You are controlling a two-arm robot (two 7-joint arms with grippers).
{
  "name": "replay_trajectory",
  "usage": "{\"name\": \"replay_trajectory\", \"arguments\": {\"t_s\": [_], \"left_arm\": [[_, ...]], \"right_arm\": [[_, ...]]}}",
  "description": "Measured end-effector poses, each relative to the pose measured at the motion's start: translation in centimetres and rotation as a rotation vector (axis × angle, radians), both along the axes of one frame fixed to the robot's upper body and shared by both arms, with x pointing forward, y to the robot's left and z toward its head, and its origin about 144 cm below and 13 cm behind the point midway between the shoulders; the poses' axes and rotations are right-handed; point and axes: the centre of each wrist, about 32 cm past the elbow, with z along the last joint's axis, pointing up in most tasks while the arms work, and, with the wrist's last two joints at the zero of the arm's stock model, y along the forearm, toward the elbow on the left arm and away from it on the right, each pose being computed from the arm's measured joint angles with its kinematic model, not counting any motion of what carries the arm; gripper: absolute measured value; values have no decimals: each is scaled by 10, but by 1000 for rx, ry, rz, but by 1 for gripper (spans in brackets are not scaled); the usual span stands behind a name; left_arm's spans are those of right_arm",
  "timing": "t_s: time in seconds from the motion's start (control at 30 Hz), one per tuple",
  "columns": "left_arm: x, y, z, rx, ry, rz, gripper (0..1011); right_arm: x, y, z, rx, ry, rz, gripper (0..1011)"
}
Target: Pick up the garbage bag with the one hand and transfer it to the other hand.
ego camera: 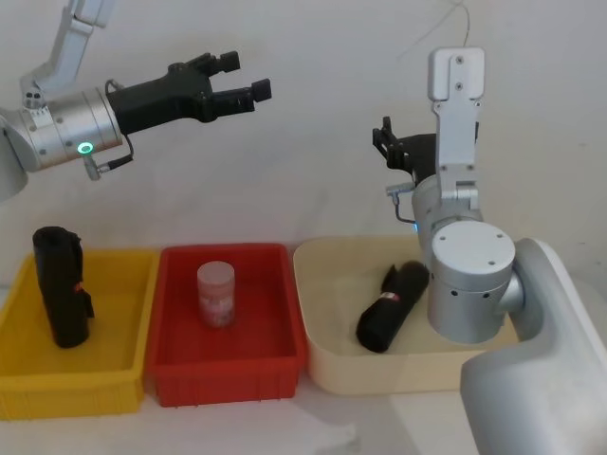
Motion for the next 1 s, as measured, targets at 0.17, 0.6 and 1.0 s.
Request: {"name": "replay_trajectory", "arguments": {"t_s": [0.17,0.6,1.0], "left_arm": [[0,0,0,0,0,0,1001],[0,0,0,0,0,0,1001],[0,0,0,0,0,0,1001]], "right_arm": [[-1,-1,0,-1,-1,-4,999],[-2,-2,1,-2,-3,-10,1000],[-3,-3,1,-3,-4,-12,1000]]}}
